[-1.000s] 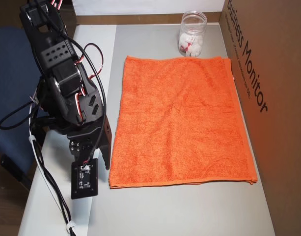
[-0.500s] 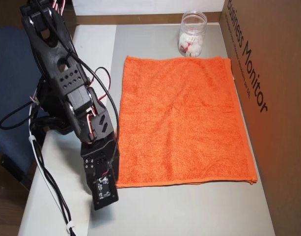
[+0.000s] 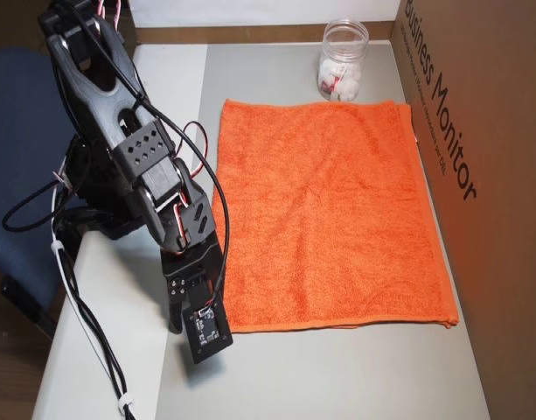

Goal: Fold the blanket.

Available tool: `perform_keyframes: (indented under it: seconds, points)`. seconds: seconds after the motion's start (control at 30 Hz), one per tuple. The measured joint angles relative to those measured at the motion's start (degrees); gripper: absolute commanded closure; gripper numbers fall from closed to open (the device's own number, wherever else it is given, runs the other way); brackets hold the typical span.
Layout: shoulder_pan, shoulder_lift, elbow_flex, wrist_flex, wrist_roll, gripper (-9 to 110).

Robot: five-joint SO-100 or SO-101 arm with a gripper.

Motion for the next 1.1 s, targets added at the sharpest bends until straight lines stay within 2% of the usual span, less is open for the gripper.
perform_keyframes:
  seconds: [0.37, 0.63, 1.1]
  points:
    - [-2.37, -2.02, -0.44, -0.26, -0.70, 76]
    - [-3.52, -2.02, -0.44, -0.26, -0.79, 89]
    - [-4.39, -2.37, -0.44, -0.70, -0.79, 102]
